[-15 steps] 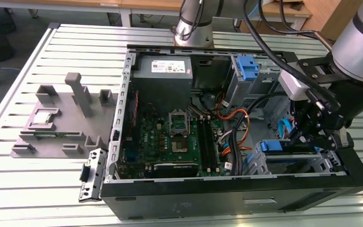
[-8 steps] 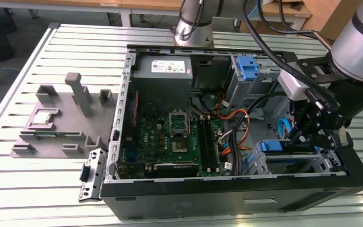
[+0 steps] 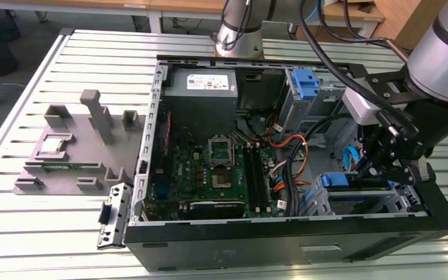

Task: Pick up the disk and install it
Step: 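Insert the first disk wire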

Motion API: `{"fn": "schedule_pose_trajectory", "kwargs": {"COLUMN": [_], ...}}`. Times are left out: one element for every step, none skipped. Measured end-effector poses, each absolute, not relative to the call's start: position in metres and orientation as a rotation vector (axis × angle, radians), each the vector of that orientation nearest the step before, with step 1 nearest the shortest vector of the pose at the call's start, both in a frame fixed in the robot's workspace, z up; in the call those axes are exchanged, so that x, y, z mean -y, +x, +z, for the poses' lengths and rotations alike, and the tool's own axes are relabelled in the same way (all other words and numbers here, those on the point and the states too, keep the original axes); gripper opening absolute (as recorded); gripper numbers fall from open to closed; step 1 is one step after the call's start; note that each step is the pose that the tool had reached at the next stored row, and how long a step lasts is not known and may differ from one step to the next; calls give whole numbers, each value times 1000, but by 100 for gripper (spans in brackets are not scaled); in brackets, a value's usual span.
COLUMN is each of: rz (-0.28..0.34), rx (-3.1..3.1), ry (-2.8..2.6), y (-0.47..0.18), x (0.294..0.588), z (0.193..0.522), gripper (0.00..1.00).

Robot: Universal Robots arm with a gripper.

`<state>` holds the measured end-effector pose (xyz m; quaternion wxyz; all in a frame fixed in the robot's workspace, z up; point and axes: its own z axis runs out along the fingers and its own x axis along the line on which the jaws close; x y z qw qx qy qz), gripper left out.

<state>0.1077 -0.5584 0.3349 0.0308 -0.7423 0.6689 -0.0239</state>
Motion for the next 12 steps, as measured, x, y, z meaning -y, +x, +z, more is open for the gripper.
{"fn": "schedule_pose_trajectory", "kwargs": {"rz": [-75,-76,-77,-77,-77,-77,-77,-77,-77,-77,-77,-77], "rx": [-2059,-2058,-2056,-2056,-2056,-2056,-2056,-2055,-2055,-2055,-2055,-2055], "ry": [-2288,-2288,-2288,-2289,-2289,-2289,-2289,-2289,-2288,-2289,-2289,-2289], "y": [108,108,108,108,108,108,108,108,108,108,107,107], "x": [558,558,558,558,558,558,558,558,558,558,558,558], "z": [335,334,334,334,334,334,333,333,332,332,332,332], "gripper": [16,16,16,16,16,16,16,16,16,16,16,16]}}
